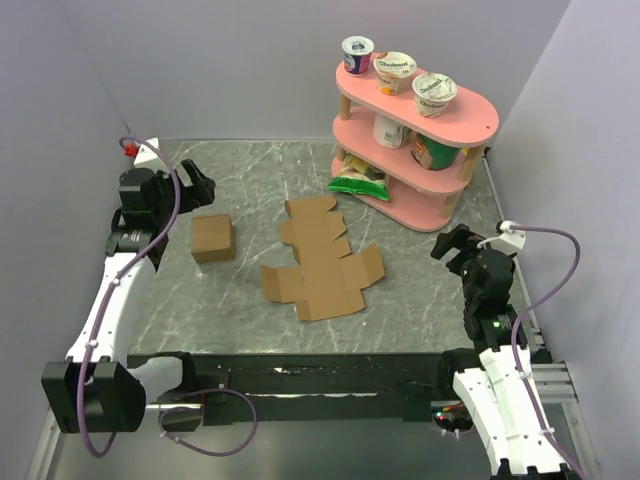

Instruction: Fold the paper box

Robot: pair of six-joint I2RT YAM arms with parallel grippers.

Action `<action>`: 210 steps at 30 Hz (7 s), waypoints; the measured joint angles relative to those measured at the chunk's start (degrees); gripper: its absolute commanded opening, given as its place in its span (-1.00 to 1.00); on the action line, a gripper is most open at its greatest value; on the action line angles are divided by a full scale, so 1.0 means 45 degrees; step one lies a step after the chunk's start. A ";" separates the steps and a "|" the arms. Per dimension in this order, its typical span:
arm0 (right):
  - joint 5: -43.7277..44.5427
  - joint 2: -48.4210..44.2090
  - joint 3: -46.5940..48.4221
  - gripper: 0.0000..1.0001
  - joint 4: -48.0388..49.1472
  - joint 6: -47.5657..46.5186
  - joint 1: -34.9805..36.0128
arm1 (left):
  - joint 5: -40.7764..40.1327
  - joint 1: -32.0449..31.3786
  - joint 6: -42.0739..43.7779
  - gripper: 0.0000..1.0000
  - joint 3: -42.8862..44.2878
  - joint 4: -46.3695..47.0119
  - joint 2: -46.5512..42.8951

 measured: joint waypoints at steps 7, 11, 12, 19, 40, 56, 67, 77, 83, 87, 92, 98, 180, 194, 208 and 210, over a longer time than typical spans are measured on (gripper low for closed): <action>-0.1039 0.0189 0.0039 0.79 -0.0223 -0.0175 0.0000 | 0.0359 0.0000 0.0024 0.93 0.0583 -0.0597 0.0787; -0.1991 0.0724 0.0194 0.68 -0.0500 -0.0427 0.0005 | 0.1171 0.0000 0.0301 0.93 0.0724 -0.0835 0.0991; -0.2220 0.0874 0.0257 0.68 -0.0559 -0.0457 0.0015 | 0.1511 0.0000 0.0403 0.92 0.0826 -0.0937 0.1127; -0.3269 0.2249 0.0277 0.84 -0.0622 -0.0321 0.1695 | 0.3288 -0.0821 0.0865 0.93 0.1559 -0.1588 0.1889; -0.4605 0.9486 0.0185 -0.29 0.2623 -0.0699 0.3779 | 0.6207 -0.2739 0.1860 0.93 0.1379 -0.1224 0.2030; -0.7975 0.8801 0.4711 -1.00 0.0389 -0.5362 0.3774 | 0.9636 -0.3861 0.2487 0.92 0.2244 -0.1297 0.2812; -1.0350 0.9107 1.0652 -1.00 -0.3847 -0.8189 0.3764 | 1.0783 -0.4245 0.2283 0.92 0.5654 -0.1098 0.3123; -1.1599 1.0112 1.3784 -1.00 -0.7626 -0.9908 0.3769 | 0.9972 -0.6649 0.4483 0.92 0.9612 -0.2793 0.4231; -1.2002 1.0346 1.3993 -1.00 -0.8995 -1.0326 0.3886 | 0.8777 -0.7859 0.5819 0.92 0.9981 -0.4231 0.5421; -1.2046 1.0428 1.4105 -1.00 -0.9505 -1.0520 0.4148 | 0.7703 -0.8519 0.6402 0.92 1.0064 -0.5051 0.6222; -1.2046 1.0452 1.4183 -1.00 -0.9894 -1.0715 0.4459 | 0.7553 -0.8893 0.6819 0.88 1.0103 -0.5697 0.6606; -1.2002 1.0452 1.4183 -0.95 -0.9967 -1.0749 0.4507 | 0.7567 -0.8942 0.7159 0.21 1.0278 -0.6188 0.6708; -1.1113 1.2264 0.4857 -0.83 0.3555 -0.5270 0.5134 | 0.8213 -0.2720 -0.5508 0.92 -0.4294 0.9000 0.2147; -0.6586 1.2293 0.6790 -0.94 -0.1554 -0.7849 0.5173 | 0.3857 -0.3002 -0.3662 0.93 -0.5469 0.5387 -0.0325; -0.3079 1.2609 0.8699 -0.95 -0.3585 -0.8859 0.6261 | 0.3347 -0.4648 -0.3172 0.62 -0.6713 0.5008 0.1477; -0.2613 1.2847 0.9054 -0.95 -0.3769 -0.8981 0.6504 | 0.3483 -0.4896 -0.3215 0.47 -0.6727 0.5226 0.1982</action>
